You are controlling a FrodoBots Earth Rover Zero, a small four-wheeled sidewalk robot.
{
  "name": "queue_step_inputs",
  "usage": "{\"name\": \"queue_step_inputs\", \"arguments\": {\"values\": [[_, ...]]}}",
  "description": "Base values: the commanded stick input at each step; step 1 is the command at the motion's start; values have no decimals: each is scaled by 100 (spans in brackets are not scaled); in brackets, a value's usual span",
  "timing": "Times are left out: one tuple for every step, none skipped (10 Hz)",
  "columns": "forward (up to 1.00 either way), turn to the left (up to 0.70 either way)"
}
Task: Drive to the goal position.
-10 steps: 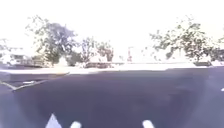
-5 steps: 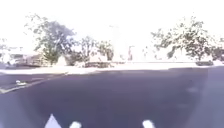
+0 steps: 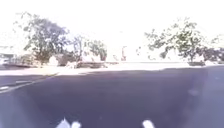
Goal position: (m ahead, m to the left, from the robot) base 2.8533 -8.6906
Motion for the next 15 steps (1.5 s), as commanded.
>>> {"name": "queue_step_inputs", "arguments": {"values": [[70, -33], [70, -35], [70, -35], [70, -35], [70, -35], [70, -35], [70, -35], [70, -35], [70, -35], [70, -35], [70, -35], [70, -35], [70, -35], [70, -35], [70, -35]]}}
